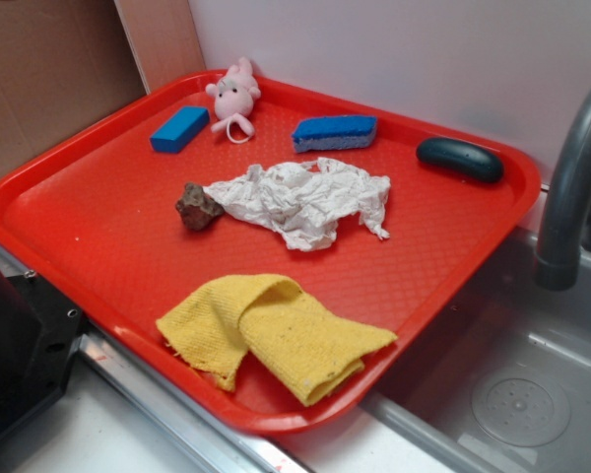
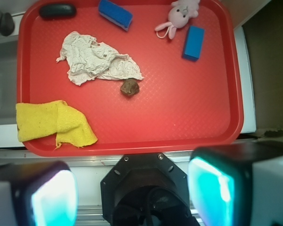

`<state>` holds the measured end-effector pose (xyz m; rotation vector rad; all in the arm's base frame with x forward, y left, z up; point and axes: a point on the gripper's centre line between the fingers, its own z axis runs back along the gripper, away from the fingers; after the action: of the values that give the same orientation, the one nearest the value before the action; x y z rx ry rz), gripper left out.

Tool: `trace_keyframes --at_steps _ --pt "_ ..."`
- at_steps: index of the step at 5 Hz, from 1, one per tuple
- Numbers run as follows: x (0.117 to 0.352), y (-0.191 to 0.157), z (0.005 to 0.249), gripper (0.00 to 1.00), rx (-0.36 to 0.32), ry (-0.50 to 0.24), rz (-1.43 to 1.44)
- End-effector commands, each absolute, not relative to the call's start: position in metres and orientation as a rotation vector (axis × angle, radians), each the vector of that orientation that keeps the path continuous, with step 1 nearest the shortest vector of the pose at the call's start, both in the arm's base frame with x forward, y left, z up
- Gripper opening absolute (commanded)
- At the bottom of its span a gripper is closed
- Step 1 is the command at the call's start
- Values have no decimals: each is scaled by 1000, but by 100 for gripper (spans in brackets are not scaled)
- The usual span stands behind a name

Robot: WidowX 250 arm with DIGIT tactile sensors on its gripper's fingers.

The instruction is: Grab the rock.

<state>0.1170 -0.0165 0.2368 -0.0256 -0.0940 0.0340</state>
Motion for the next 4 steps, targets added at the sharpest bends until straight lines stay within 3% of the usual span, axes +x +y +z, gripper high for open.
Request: trace_keyframes --at_steps 1,2,3,4 --pt "117 -17 237 100 -26 -94 34" --pt "137 -25 197 100 -20 -192 94" --pt "156 -22 168 100 -88 -276 81" --pt "181 -19 124 100 -79 -245 44"
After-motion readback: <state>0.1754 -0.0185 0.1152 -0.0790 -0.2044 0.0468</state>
